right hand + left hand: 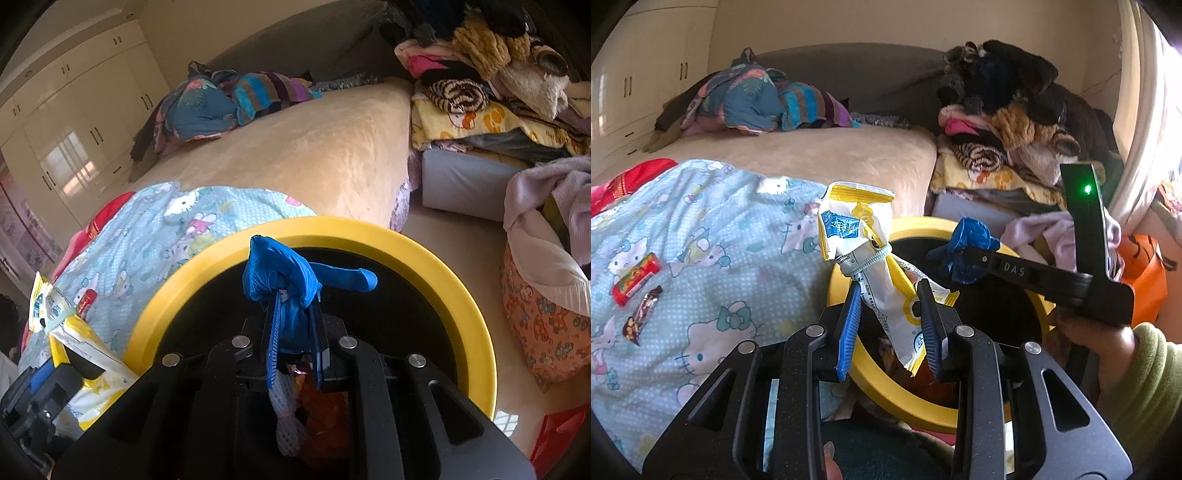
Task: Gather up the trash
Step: 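Open both tools to drop the items into the bin, then move both tools back to the red candy tube and chocolate wrapper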
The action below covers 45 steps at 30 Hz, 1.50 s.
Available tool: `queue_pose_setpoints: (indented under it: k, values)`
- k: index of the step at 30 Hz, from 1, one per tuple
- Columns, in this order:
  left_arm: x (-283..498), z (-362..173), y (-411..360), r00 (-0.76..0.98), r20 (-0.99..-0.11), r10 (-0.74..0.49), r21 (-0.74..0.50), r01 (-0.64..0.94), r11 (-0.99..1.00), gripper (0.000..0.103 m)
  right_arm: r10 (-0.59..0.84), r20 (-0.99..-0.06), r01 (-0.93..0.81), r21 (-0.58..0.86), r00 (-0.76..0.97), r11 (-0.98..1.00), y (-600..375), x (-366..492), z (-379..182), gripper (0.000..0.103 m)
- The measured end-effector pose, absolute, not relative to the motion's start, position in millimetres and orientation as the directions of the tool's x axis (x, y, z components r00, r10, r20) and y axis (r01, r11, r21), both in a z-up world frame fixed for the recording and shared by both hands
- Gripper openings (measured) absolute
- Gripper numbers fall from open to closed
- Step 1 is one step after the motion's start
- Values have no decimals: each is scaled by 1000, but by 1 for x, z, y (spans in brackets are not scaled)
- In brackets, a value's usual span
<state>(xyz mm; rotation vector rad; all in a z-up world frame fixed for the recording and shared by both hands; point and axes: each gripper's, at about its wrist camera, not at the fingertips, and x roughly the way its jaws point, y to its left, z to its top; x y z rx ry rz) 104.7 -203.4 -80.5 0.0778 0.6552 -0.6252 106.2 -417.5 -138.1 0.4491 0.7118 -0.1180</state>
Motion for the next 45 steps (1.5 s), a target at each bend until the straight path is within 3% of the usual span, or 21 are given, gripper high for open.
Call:
queue_pose_setpoints:
  k: [10, 11, 13, 14, 16, 18, 23, 38, 40, 45]
  values:
    - [107, -98, -222, 588, -634, -503, -76, 599, 797, 25, 53, -663, 275, 380, 747, 883, -426, 107, -144, 21]
    - [107, -98, -221, 589, -633, -503, -75, 600, 797, 30, 52, -663, 278, 382, 747, 881, -427, 107, -143, 25]
    - [107, -95, -219, 598, -620, -508, -80, 596, 799, 53, 43, -651, 289, 393, 758, 873, -430, 105, -141, 46]
    - [107, -93, -217, 609, -609, -508, -79, 591, 803, 63, 36, -646, 294, 394, 762, 871, -431, 104, -139, 48]
    - [107, -87, -211, 631, -586, -509, -85, 577, 812, 65, 25, -639, 296, 390, 768, 872, -431, 102, -136, 53]
    - [110, -83, -205, 650, -571, -501, -95, 554, 827, 79, 16, -628, 290, 383, 778, 877, -429, 101, -130, 58]
    - [119, -70, -182, 694, -538, -479, -149, 480, 864, 89, 8, -596, 264, 368, 803, 891, -420, 99, -116, 66]
    - [134, -48, -130, 784, -486, -386, -205, 327, 923, 92, 105, -534, 105, 349, 839, 931, -371, 104, -80, 67]
    - [136, -44, -123, 798, -481, -362, -188, 309, 932, 92, 115, -528, 89, 344, 841, 935, -363, 104, -78, 77]
    - [140, -34, -105, 841, -453, -296, -161, 249, 955, 92, 149, -510, 37, 337, 847, 941, -342, 104, -71, 79]
